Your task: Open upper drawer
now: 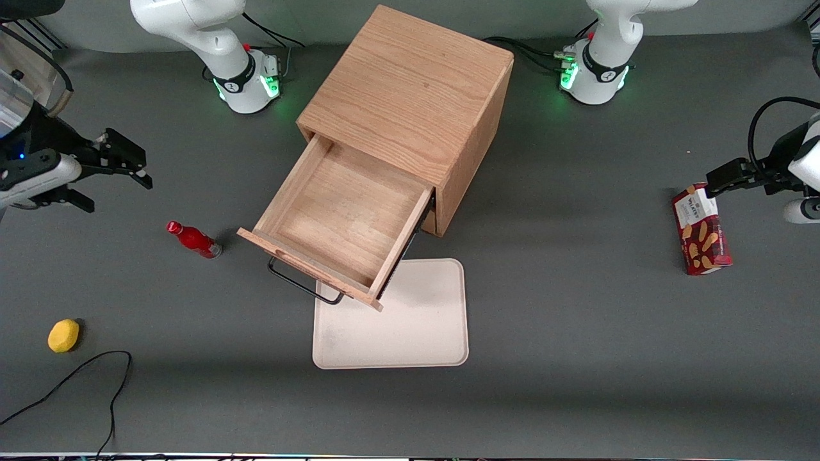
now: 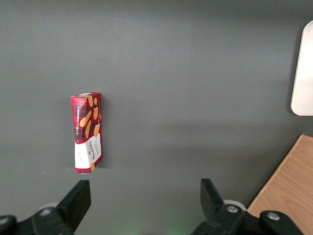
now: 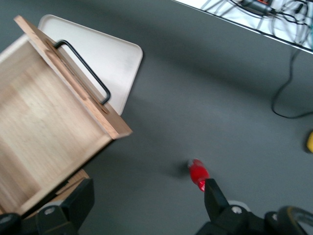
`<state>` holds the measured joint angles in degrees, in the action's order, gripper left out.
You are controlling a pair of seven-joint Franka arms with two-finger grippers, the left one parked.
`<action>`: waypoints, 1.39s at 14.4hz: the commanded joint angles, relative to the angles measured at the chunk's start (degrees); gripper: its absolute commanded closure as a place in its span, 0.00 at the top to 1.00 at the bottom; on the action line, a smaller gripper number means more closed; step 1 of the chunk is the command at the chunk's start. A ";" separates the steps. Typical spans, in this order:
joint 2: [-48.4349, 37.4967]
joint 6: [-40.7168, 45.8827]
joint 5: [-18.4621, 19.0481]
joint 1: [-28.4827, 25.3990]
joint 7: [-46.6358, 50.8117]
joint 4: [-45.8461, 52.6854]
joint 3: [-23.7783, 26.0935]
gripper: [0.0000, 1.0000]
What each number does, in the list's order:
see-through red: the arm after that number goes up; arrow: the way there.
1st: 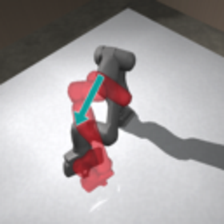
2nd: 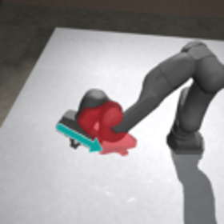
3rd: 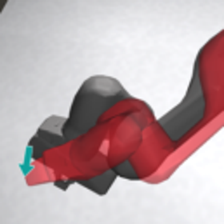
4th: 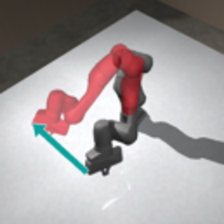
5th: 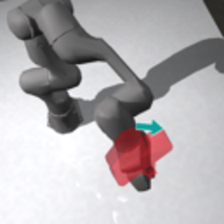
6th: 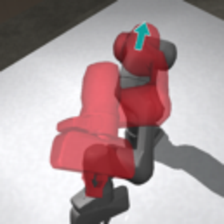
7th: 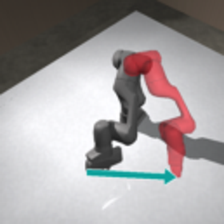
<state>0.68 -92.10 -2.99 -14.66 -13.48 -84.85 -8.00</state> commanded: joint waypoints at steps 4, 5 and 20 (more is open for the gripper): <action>-2.44 0.85 2.11 0.95 1.52 -3.22 -0.26 1.00; -2.44 2.17 2.89 0.95 1.96 -3.04 -0.17 1.00; -1.30 -0.72 2.37 8.06 12.78 -3.13 -1.33 1.00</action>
<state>-0.33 -92.12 0.16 -9.10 -1.40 -87.57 -11.40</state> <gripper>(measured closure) 0.000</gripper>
